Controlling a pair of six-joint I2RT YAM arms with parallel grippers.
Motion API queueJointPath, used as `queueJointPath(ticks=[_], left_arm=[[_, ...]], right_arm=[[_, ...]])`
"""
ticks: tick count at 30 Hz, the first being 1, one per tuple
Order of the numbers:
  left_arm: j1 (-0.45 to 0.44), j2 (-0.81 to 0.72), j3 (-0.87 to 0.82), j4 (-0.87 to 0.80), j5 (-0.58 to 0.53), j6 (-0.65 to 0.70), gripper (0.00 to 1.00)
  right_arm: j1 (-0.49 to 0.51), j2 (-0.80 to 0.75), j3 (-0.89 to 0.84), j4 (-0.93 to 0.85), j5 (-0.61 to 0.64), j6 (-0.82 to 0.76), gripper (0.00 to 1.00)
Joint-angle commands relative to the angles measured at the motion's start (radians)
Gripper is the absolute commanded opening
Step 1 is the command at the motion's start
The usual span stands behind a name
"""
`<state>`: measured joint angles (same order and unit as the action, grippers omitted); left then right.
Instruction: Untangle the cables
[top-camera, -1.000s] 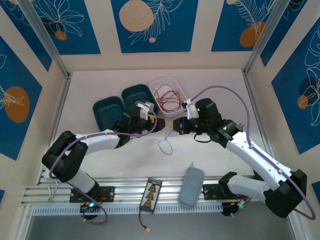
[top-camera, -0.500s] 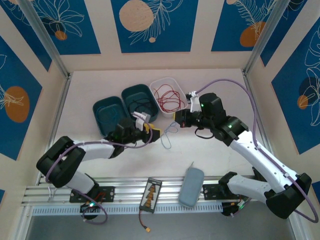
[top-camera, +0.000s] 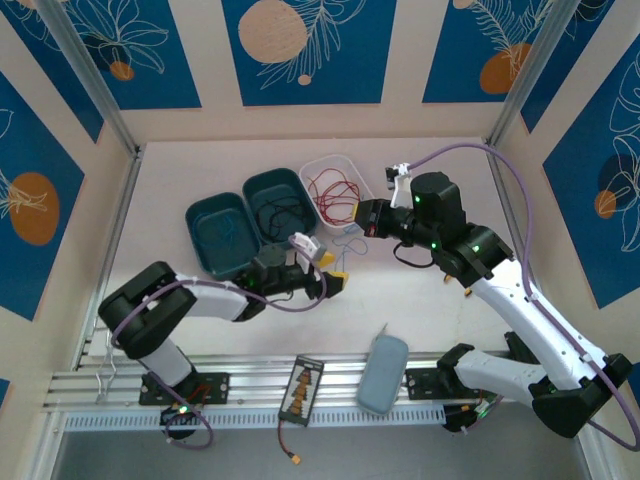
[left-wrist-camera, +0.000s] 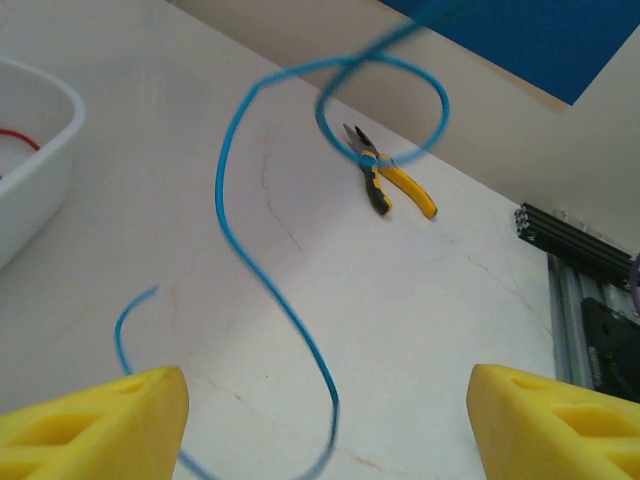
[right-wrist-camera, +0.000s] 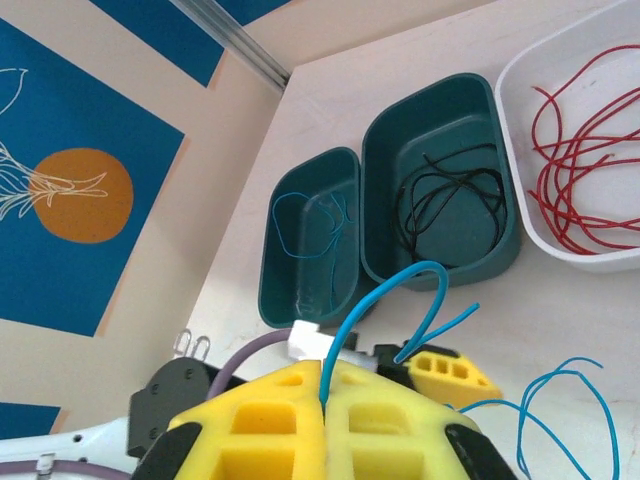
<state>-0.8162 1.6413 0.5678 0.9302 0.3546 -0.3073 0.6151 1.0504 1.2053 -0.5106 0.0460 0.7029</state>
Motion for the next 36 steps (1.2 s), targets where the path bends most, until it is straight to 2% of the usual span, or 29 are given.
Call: queueJointPath(ticks=[1,5,12,13,18,25,28,31,36], left_arm=[[-0.005,0.060,0.072,0.064,-0.021,0.025,0.73],[-0.005,0.119,0.138,0.045,-0.001,0.016,0.65],[0.003,0.119,0.110,0.029,-0.075,-0.014,0.03],[0.009,0.107,0.098,0.028,-0.091,-0.018,0.00],[0.070,0.007,0.036,0.014,-0.126,-0.053,0.00],[0.232,-0.149,-0.025,-0.013,-0.086,-0.175,0.00],[0.293,-0.241,-0.040,-0.087,-0.090,-0.175,0.00],[0.320,-0.349,-0.039,-0.219,-0.126,-0.120,0.00],[0.339,-0.529,-0.033,-0.427,-0.247,-0.033,0.00]], right_arm=[[0.015,-0.019,0.046,0.033,-0.035,0.031,0.00],[0.018,-0.027,0.055,0.045,-0.049,0.040,0.00],[0.010,-0.093,0.081,-0.016,0.023,0.002,0.00],[0.007,-0.107,0.081,-0.029,0.042,-0.004,0.00],[-0.044,-0.187,0.059,-0.092,0.121,-0.020,0.00],[-0.158,-0.244,0.012,-0.219,0.189,-0.029,0.00],[-0.226,-0.254,-0.009,-0.271,0.212,-0.035,0.00],[-0.297,-0.248,-0.034,-0.288,0.183,-0.039,0.00],[-0.362,-0.224,-0.075,-0.298,0.157,-0.025,0.00]])
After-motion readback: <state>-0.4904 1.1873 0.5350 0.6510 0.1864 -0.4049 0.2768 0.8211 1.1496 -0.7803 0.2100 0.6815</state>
